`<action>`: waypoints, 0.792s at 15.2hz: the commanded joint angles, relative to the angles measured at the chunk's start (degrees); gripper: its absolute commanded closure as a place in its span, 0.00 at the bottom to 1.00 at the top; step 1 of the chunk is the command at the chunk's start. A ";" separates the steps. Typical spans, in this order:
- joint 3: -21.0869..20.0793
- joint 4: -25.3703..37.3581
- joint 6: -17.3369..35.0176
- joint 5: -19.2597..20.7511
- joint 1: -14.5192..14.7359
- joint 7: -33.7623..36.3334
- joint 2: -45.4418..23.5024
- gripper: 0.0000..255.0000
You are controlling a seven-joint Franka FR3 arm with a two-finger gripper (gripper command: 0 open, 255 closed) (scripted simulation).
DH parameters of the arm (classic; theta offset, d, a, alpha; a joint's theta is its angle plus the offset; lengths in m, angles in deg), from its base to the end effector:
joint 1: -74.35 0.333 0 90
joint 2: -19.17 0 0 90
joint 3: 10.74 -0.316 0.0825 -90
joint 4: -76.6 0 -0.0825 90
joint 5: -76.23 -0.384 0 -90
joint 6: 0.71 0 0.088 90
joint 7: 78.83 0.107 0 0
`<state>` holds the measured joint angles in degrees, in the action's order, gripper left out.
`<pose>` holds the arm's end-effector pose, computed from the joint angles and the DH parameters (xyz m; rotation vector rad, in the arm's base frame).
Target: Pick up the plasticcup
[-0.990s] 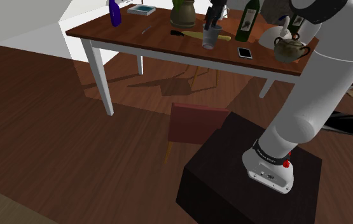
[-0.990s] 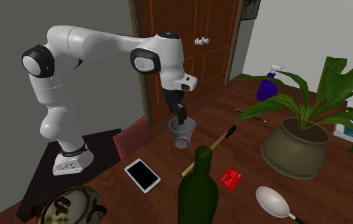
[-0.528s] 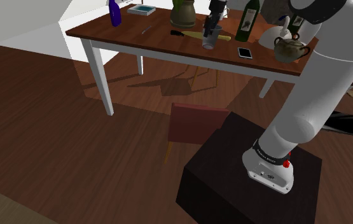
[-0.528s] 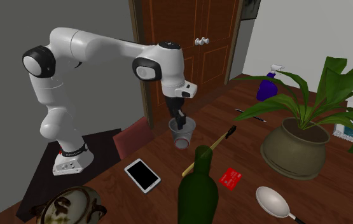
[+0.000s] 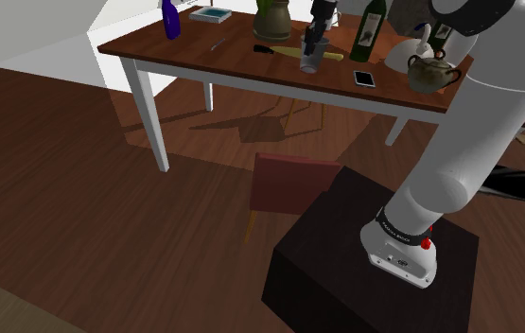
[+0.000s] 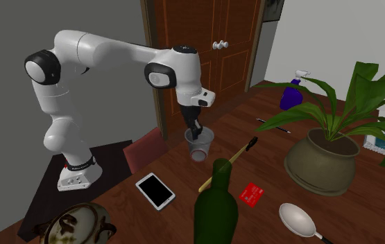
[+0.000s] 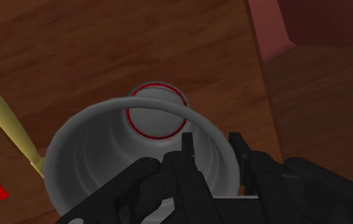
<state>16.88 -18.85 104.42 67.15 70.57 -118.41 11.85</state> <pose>0.5298 -0.2920 0.5368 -3.0882 -0.1711 -0.1565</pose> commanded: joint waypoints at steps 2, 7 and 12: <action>-0.01 0.59 -0.74 0.14 0.04 0.23 0.11 1.00; 0.11 4.76 -4.66 0.12 -0.17 0.51 -0.16 1.00; 0.25 9.44 -8.74 -0.15 -0.52 0.69 -0.84 1.00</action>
<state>17.10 -10.30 96.39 67.09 70.14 -117.73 11.21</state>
